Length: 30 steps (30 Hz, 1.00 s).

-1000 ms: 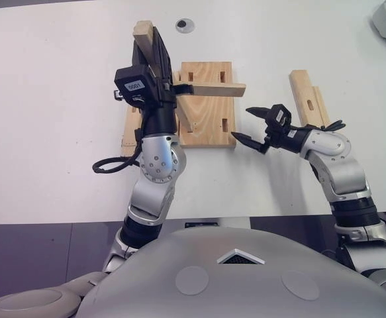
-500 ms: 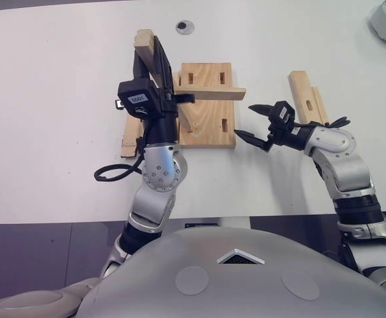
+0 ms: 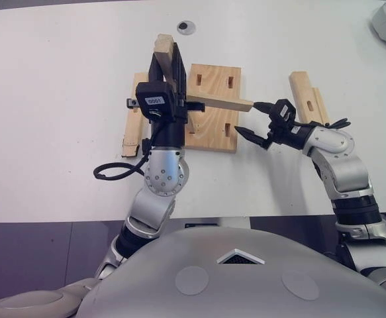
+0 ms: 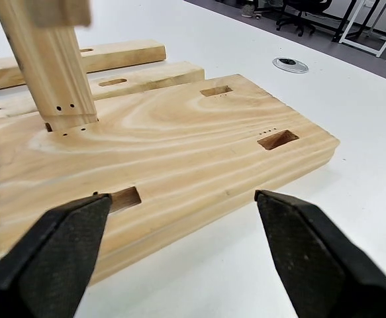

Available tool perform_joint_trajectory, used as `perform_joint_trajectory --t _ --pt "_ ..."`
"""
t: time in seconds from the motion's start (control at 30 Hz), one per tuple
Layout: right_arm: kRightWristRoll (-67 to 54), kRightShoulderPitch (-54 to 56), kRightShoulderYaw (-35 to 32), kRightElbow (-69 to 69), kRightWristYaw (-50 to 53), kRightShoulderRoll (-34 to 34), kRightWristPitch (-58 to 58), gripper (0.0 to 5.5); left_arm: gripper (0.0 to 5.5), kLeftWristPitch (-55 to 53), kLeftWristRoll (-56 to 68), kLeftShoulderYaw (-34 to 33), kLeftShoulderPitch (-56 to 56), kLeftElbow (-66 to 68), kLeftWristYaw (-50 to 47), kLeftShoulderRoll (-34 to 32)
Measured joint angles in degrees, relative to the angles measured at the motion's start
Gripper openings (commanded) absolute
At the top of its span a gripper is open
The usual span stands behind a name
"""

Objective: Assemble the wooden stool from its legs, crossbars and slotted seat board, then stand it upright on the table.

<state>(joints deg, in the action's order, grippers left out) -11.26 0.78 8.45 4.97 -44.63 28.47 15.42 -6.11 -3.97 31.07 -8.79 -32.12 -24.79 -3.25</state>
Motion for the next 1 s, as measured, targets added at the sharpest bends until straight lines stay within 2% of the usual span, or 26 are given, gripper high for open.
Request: perform_joint_trajectory --t 0.63,1.0 --pt "0.00 -0.87 -0.02 0.02 1.03 -0.94 -0.55 4.04 1.03 -1.05 -2.53 1.41 -0.99 -1.45 3.58 -1.60" --pt "0.04 -0.86 -0.02 -0.03 1.20 -1.20 -0.93 4.04 1.03 -1.46 -1.49 -1.03 -1.96 -2.34 5.75 -0.52"
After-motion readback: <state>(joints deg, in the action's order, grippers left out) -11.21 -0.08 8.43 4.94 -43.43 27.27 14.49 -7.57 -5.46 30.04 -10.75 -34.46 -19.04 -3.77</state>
